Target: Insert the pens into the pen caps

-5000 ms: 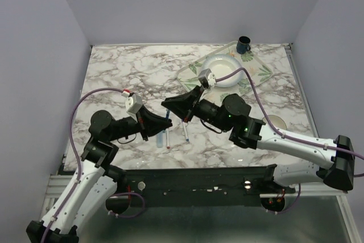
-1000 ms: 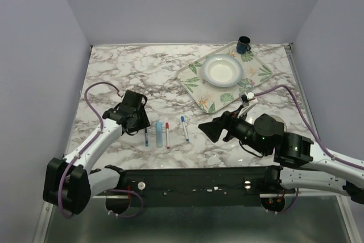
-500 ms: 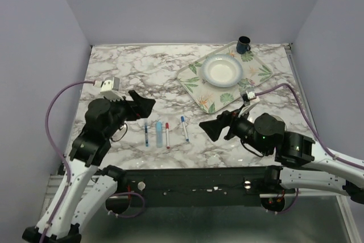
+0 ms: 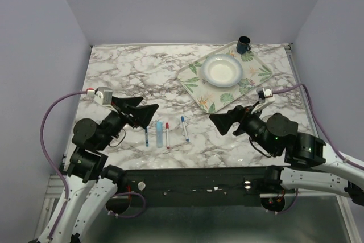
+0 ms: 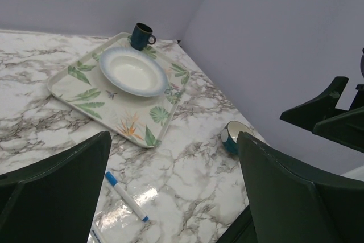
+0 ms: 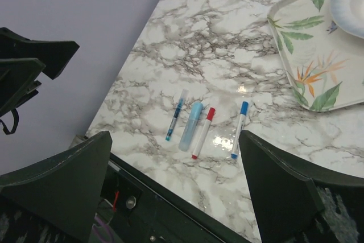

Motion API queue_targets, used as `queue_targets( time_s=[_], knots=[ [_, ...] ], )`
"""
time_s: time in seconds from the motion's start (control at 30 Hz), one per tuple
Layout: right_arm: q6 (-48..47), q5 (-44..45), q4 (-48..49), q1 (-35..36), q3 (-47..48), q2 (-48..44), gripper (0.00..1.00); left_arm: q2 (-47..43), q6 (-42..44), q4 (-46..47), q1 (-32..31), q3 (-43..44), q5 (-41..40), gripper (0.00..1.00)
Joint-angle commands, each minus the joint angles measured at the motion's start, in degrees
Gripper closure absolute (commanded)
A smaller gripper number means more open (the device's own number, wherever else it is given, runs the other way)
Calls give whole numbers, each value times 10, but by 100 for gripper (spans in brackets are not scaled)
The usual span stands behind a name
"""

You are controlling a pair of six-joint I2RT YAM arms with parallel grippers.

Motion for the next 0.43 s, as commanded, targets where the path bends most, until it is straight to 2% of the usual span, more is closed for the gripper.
queue_targets(
  time_s=[0.0,0.4],
  knots=[
    [20,22,5,1,-9,-13,0,-17,9,42,-1,-8,30,1],
    [19,30,7,0,-18,-37,0,-25,5,45,-1,-9,30,1]
  ],
)
